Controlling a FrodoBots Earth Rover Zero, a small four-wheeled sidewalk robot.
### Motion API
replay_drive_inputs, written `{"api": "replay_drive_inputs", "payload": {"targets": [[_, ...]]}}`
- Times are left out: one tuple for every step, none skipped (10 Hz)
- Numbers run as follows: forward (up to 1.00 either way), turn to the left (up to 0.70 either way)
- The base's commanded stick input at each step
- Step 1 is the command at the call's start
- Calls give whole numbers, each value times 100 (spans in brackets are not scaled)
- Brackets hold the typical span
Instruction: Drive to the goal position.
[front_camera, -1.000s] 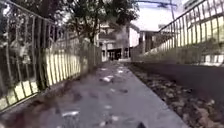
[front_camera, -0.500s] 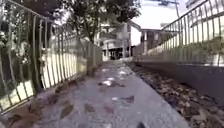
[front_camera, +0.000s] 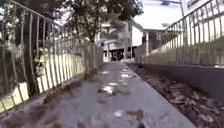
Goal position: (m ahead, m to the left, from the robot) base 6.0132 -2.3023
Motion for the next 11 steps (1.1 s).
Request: {"api": "replay_drive_inputs", "payload": {"targets": [[70,-35],[70,-35],[70,-22],[70,0],[70,0],[70,0],[70,0],[70,-12],[70,-35],[70,-35],[70,0]]}}
